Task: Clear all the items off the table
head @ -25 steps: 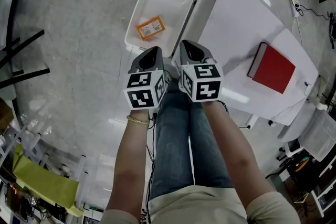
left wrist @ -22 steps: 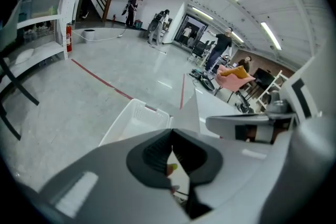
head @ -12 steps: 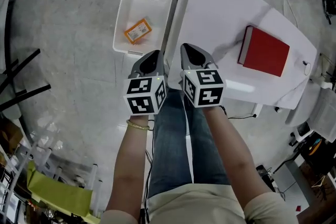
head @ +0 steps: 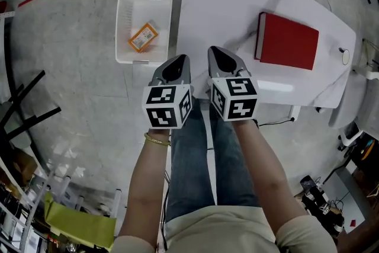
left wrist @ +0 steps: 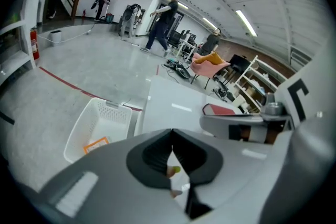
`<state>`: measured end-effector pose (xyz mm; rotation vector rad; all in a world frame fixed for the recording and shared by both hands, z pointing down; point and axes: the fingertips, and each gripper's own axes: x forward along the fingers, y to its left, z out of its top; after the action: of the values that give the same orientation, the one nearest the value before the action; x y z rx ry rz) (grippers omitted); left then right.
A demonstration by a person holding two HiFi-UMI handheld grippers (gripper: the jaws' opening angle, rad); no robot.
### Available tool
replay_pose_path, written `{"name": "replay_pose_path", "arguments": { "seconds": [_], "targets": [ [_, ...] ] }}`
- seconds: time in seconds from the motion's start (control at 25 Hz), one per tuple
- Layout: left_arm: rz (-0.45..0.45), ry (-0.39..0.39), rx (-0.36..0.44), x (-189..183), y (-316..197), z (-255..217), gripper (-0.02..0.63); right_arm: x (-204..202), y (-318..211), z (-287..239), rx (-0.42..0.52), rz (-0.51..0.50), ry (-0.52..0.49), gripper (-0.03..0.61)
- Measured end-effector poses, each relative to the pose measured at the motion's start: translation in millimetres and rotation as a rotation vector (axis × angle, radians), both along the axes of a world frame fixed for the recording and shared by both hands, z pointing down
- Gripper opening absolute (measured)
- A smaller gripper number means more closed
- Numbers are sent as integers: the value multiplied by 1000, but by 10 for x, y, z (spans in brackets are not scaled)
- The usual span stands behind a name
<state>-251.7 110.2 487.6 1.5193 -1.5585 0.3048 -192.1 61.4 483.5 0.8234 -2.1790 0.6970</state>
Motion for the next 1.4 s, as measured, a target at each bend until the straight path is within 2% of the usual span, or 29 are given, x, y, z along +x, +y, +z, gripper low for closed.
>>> {"name": "replay_pose_path", "arguments": {
  "seconds": [0.36,0.96,1.4],
  "targets": [
    [77,25,13,560,-293,-77,9,511,-214,-79,8,28,5,-2],
    [111,17,9,1351,-715,-164,9,1397,-667,-171,1,86,-10,-2],
    [165,-6,-8,1942,-1048,-138,9,2272,-1060,-196,1,190,-2,-2]
  ]
}}
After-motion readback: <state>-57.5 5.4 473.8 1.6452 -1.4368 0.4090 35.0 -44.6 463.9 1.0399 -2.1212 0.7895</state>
